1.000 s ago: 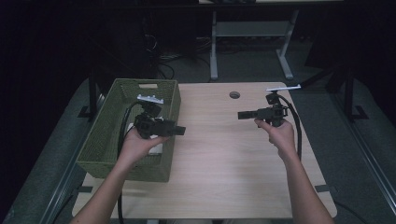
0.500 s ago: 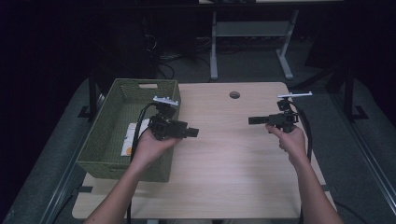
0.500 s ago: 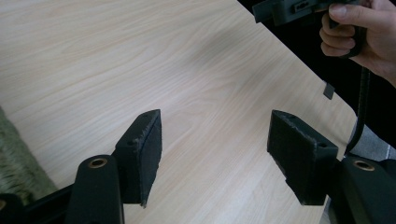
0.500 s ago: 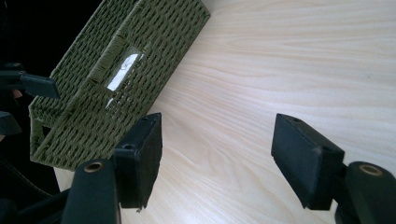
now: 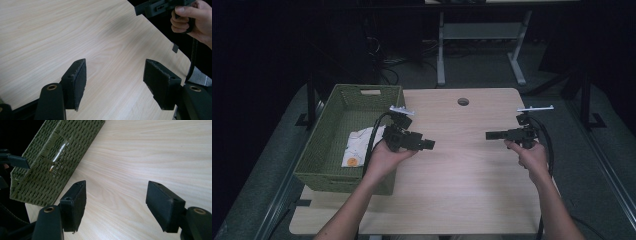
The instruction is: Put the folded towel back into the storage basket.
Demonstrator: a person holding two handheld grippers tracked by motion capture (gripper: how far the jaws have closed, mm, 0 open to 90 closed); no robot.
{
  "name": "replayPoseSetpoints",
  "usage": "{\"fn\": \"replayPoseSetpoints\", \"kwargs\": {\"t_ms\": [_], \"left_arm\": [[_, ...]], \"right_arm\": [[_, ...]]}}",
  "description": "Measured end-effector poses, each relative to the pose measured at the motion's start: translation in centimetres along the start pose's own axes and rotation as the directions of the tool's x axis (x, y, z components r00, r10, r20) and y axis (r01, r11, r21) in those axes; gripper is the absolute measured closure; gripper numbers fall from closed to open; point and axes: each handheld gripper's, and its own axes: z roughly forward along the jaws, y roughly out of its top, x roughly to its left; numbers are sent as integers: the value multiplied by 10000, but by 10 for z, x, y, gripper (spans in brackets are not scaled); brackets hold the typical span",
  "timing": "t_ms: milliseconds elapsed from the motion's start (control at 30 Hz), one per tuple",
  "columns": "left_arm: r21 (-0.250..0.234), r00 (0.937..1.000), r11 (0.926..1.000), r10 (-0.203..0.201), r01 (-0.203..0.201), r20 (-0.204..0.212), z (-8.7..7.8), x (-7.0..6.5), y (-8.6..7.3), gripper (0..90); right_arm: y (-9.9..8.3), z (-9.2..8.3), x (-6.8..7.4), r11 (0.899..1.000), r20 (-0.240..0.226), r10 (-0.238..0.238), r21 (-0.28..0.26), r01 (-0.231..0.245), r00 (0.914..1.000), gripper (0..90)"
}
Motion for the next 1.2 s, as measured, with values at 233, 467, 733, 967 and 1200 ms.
{"fn": "replayPoseSetpoints", "kwargs": {"t_ms": [233, 467, 733, 967, 1200], "left_arm": [[199, 9999, 9998, 60, -62, 115, 16, -7, 0, 351], [255, 9995, 9995, 158, -166, 286, 35, -19, 1, 350], [216, 9985, 9991, 344, -353, 425, 51, -30, -1, 342], [413, 9977, 9983, 376, -400, 559, 67, -37, -10, 331], [150, 9957, 9983, 553, -566, 741, 69, -45, -18, 303]], "right_arm": [[-10, -7, -10, 10000, -56, 88, -40, -88, 9999, 319], [-23, -17, -23, 9997, -17, 243, -99, -243, 9997, 318], [-42, -32, -36, 9988, 98, 455, -170, -453, 9989, 318], [-57, -40, -44, 9980, 204, 609, -206, -605, 9979, 315], [-78, -54, -43, 9989, 230, 293, -374, -284, 9993, 310]]}}
